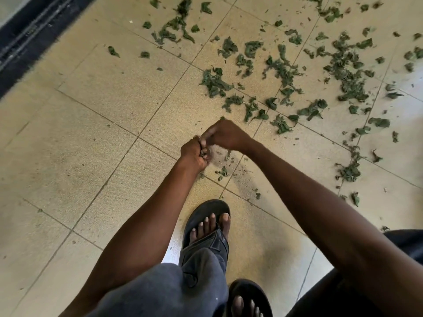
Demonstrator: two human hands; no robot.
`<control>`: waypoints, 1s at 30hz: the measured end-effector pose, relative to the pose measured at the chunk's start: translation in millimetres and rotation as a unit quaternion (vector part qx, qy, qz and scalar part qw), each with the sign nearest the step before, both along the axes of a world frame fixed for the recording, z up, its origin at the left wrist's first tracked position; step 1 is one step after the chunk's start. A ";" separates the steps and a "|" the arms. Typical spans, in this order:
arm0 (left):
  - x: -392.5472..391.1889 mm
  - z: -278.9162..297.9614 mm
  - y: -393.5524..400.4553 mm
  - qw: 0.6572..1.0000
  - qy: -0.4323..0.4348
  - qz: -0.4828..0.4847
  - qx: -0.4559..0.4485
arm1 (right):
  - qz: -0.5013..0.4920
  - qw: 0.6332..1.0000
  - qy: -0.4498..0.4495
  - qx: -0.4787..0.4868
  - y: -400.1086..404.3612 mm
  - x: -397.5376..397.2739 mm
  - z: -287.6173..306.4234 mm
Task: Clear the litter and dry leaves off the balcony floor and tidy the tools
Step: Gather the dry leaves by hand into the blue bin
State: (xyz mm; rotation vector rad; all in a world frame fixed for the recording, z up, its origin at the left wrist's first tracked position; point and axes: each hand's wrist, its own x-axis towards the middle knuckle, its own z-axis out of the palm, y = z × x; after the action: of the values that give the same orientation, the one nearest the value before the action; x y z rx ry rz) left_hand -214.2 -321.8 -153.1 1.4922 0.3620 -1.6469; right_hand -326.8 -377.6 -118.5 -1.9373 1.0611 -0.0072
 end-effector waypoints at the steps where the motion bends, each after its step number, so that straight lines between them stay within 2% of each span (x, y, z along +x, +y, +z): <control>1: 2.4 0.1 -2.0 1.000 0.003 0.002 0.001 | -0.036 0.999 -0.018 -0.033 -10.0 -5.6 -3.8; 3: 8.1 0.1 -6.4 1.000 0.015 0.021 -0.007 | -0.022 0.996 0.027 -0.081 -24.8 -17.9 -18.2; 5: 11.7 0.2 -8.2 0.999 0.017 0.034 -0.027 | 0.057 0.990 0.109 -0.070 -31.7 -29.0 -31.2; 7: 14.0 -0.3 -7.7 0.999 0.017 0.028 -0.041 | 0.147 0.974 0.151 -0.088 -31.0 -39.0 -37.2; 10: 13.6 -3.1 -2.6 0.999 0.019 0.018 -0.039 | 0.208 0.957 0.164 -0.114 -6.9 -53.5 -42.9; 12: 10.6 -4.7 1.1 0.999 0.021 0.021 -0.038 | 0.232 0.941 0.161 -0.189 15.5 -64.2 -48.6; 15: 6.3 -4.6 5.7 0.999 0.024 0.021 -0.035 | 0.234 0.930 0.162 -0.233 42.5 -86.4 -54.9; 18: 2.2 -5.7 9.4 0.999 0.021 0.012 -0.033 | 0.236 0.917 0.121 -0.298 53.0 -103.0 -59.7; 21: -3.4 -7.5 13.6 0.999 0.021 -0.008 -0.027 | 0.131 0.930 0.129 -0.319 42.3 -102.8 -53.8; 23: -8.3 -5.1 14.5 0.999 0.025 -0.024 -0.028 | -0.080 0.961 0.074 -0.255 33.1 -89.2 -44.3; 25: -13.2 -2.4 11.9 0.998 0.025 -0.035 -0.034 | -0.315 0.937 -0.029 -0.146 24.7 -71.1 -35.1; 26: -15.0 -1.8 10.1 0.998 0.020 -0.039 -0.037 | -0.385 0.916 -0.076 -0.084 23.7 -60.0 -28.8; 27: -16.1 -1.7 8.4 0.998 0.018 -0.041 -0.043 | -0.409 0.906 -0.108 -0.036 25.1 -47.5 -23.0; 28: -16.8 -1.7 7.2 0.997 0.026 -0.041 -0.053 | -0.395 0.911 -0.121 -0.007 29.9 -34.2 -15.3; 30: -16.9 1.7 6.9 0.994 0.048 -0.031 -0.088 | -0.299 0.949 -0.101 -0.007 45.7 -8.6 0.7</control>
State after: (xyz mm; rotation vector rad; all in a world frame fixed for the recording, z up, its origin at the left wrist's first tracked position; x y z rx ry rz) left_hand -231.0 -314.9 -151.4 1.3080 0.2174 -1.7561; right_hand -335.5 -331.9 -117.8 -1.5183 1.4637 -0.5399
